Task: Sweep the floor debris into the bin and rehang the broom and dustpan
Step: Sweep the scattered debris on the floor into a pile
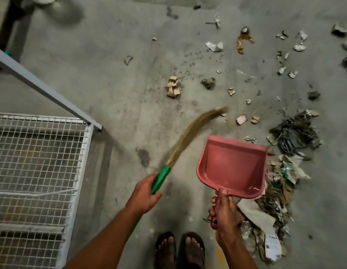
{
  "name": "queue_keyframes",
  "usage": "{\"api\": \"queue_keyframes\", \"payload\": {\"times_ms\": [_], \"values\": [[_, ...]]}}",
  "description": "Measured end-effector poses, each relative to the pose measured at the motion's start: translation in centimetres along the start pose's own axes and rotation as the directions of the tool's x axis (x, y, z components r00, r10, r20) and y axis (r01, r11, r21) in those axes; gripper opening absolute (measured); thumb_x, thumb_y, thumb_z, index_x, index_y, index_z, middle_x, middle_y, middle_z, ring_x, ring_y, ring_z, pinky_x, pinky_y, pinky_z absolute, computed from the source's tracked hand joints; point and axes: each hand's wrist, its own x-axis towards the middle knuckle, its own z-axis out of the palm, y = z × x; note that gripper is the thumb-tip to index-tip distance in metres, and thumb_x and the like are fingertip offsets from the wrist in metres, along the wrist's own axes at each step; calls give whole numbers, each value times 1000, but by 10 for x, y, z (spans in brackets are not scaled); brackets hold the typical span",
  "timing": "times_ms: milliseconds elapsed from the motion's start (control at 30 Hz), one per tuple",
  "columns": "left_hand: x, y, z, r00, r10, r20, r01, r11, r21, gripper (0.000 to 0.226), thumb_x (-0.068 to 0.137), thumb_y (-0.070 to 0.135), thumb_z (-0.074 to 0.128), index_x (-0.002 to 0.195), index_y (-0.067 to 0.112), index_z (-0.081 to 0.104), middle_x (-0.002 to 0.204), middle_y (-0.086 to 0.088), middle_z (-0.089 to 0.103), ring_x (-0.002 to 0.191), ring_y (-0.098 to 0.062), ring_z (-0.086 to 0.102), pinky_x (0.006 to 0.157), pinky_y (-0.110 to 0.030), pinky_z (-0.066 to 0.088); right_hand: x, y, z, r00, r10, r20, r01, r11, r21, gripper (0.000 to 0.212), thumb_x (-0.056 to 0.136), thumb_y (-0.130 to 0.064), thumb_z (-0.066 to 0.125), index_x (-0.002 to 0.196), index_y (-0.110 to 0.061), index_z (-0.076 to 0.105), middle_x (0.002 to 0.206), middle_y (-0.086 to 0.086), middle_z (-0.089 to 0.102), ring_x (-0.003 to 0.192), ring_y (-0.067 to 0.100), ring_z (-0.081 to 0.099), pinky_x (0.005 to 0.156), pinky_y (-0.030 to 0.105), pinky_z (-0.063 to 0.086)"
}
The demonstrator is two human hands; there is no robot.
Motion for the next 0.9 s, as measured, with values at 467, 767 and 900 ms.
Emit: {"api": "queue_keyframes", "payload": {"times_ms": [467,767,900], "values": [[155,1,-133,650,-678,-342,192,582,-790,59,90,11,66,144,19,44,92,-6,70,66,-23,69,78,-45,63,59,-86,109,978,-51,204,57,998,-24,34,110,-47,45,105,-17,60,77,4,53,45,13,41,39,17,29],[233,1,-130,733,-661,-160,320,542,-777,25,102,1,55,127,0,53,79,-16,58,56,-24,57,55,-36,54,115,-135,138,971,-71,227,93,992,-84,41,108,-51,46,107,-14,61,76,9,51,46,15,41,38,19,27],[250,28,-110,815,-568,-119,426,725,-541,44,104,13,55,147,17,48,97,-17,66,67,-29,67,63,-41,61,132,-150,137,980,-56,192,72,994,-80,36,108,-50,46,105,-17,60,76,5,52,45,14,41,39,18,26]]}}
